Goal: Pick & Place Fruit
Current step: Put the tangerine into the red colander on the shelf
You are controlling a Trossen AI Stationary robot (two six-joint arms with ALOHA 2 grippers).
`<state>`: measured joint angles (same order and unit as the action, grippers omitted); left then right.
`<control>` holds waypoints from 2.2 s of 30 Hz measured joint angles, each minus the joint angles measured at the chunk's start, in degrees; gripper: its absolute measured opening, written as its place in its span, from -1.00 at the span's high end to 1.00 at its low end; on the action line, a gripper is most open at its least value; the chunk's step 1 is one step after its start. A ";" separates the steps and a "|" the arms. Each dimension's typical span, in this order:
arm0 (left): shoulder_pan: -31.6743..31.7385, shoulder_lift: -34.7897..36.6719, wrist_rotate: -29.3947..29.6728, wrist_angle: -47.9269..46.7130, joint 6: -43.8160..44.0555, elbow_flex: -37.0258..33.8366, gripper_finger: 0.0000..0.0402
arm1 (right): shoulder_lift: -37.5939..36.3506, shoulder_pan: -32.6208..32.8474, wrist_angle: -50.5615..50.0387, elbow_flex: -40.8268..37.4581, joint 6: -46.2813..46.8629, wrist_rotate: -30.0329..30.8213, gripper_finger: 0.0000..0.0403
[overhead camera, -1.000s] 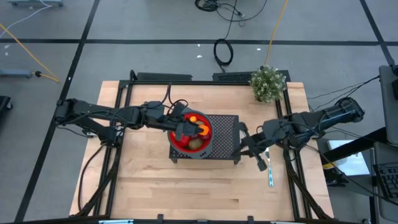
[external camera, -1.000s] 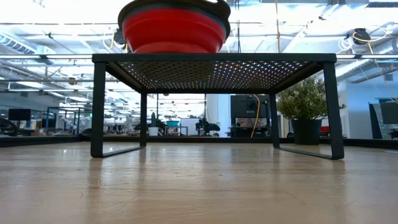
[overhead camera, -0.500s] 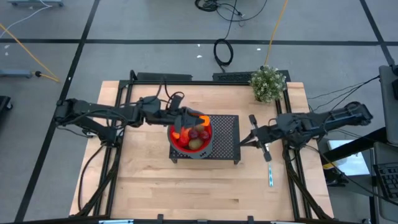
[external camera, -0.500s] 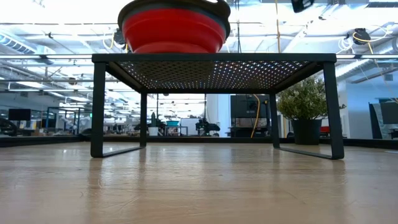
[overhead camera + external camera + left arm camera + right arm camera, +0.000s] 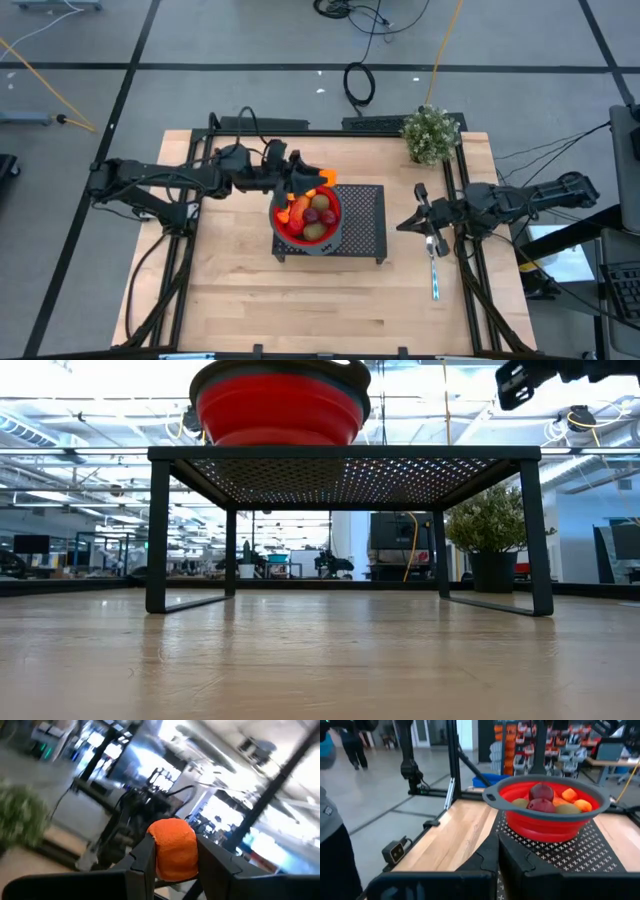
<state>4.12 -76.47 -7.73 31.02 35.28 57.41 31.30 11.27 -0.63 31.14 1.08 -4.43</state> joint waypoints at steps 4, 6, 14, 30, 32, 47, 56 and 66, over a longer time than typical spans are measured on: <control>-0.13 0.02 -4.71 3.41 -11.56 0.00 0.45 | -3.43 -0.02 6.59 -5.22 0.05 0.17 1.00; -0.46 0.02 -7.41 3.40 -17.90 0.00 0.45 | -5.16 -0.02 8.95 -7.90 0.83 0.20 1.00; -4.32 -0.02 -10.44 2.95 -46.37 0.00 0.45 | -12.02 -0.02 17.42 -15.88 6.69 0.20 1.00; -8.37 -0.02 -10.19 3.69 -72.42 0.00 0.45 | -18.47 -0.04 17.54 -18.73 6.82 0.31 1.00; -8.37 -0.02 -10.16 3.68 -72.48 0.00 0.45 | -18.54 -0.04 17.51 -18.78 6.82 0.32 1.00; -5.77 -0.04 -18.04 21.43 -25.81 0.00 0.45 | -18.54 -0.04 17.52 -18.78 6.56 1.88 1.00; -3.23 -0.03 -33.80 35.12 -5.85 0.00 0.45 | -18.54 -0.04 17.49 -18.76 6.40 1.83 1.00; -3.23 0.01 -39.41 44.20 0.06 0.00 0.45 | -18.54 -0.04 15.07 -18.76 6.40 1.64 1.00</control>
<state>0.89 -76.46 -47.13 75.22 35.34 57.41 12.75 11.22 14.44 12.38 7.48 -2.79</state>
